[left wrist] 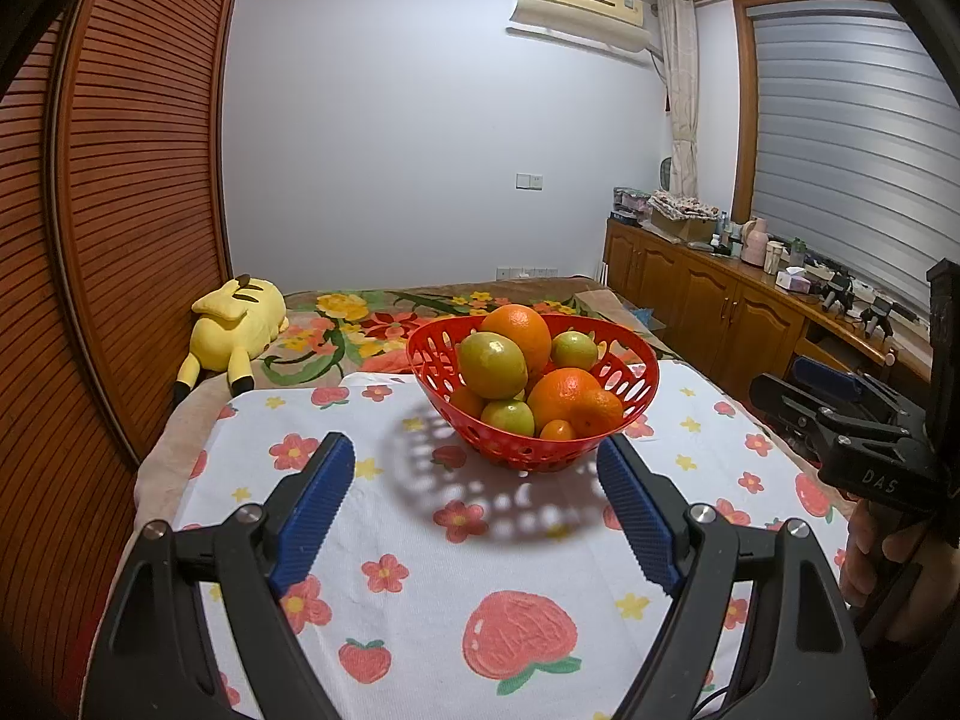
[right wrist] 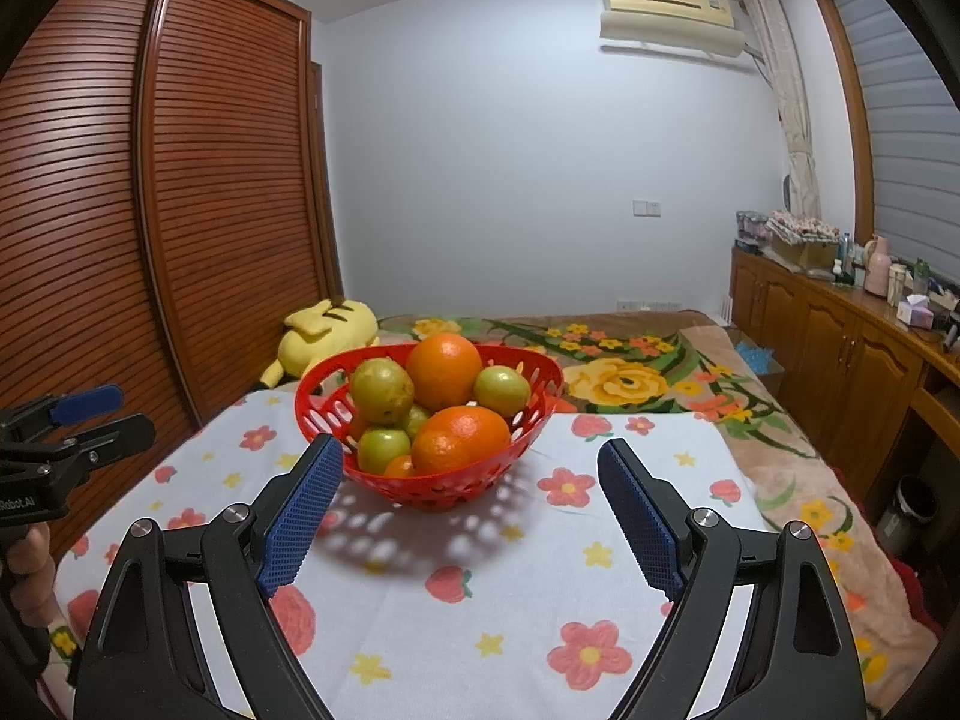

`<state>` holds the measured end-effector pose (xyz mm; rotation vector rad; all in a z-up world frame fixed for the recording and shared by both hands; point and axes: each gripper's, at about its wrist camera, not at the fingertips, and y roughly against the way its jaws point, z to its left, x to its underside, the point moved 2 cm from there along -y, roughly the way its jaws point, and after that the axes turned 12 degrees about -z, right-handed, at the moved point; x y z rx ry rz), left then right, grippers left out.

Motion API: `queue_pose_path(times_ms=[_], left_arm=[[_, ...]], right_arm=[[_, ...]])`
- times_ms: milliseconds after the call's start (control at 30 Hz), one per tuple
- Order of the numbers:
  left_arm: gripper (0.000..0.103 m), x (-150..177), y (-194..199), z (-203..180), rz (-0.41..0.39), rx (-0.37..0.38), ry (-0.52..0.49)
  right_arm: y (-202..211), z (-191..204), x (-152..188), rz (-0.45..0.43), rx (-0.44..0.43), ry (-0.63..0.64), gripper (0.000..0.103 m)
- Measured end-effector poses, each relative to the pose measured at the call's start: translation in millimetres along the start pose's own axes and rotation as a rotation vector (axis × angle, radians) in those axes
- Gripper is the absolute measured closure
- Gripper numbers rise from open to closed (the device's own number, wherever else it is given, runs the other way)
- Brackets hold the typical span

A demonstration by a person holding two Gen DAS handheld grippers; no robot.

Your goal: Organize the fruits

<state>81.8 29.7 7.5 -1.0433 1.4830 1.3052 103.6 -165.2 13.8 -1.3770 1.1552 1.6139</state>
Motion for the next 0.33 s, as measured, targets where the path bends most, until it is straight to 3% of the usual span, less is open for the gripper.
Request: queue_pose_path(times_ms=[333], left_arm=[[0.017,-0.3,0.5,-0.6,0.000,-0.001,0.000]], right_arm=[[0.1,0.1,-0.1,-0.001,0.001,0.000,0.014]])
